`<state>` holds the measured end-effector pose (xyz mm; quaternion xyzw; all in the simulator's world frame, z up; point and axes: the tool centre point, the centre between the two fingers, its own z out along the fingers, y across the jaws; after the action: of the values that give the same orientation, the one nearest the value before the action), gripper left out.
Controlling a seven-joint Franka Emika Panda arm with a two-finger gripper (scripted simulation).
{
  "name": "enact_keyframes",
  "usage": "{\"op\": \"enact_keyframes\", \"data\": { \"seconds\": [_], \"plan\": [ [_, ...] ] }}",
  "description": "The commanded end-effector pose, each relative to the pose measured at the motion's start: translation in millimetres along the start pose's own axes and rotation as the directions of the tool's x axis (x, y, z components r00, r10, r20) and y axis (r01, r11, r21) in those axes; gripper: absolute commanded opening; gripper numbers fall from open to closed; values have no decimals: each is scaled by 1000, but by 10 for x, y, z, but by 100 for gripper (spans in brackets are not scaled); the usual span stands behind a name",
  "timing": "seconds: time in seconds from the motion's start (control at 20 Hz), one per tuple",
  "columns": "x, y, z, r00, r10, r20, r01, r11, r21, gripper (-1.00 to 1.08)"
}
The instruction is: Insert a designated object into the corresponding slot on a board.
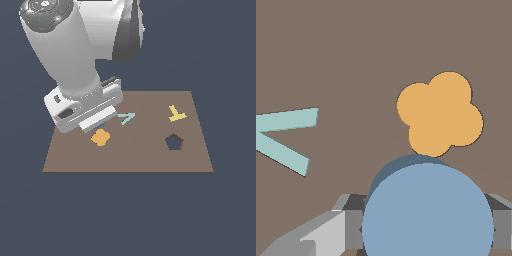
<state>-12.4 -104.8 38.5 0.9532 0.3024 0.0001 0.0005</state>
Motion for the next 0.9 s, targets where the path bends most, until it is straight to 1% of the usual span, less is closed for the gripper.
{"op": "enact_keyframes", "data": {
  "seconds": [0.0,0.15,0.4,0.65,0.85],
  "plan": [
    [-80,-38,-8,995,-96,0,96,995,-1,-100],
    [-165,-67,-12,982,-190,0,190,982,-1,-100],
    [-285,-91,-18,950,-314,0,314,950,-1,-100],
    [-372,-95,-22,917,-399,1,399,917,-1,-100],
    [-418,-92,-24,897,-442,1,442,897,-1,-100]
  ]
}}
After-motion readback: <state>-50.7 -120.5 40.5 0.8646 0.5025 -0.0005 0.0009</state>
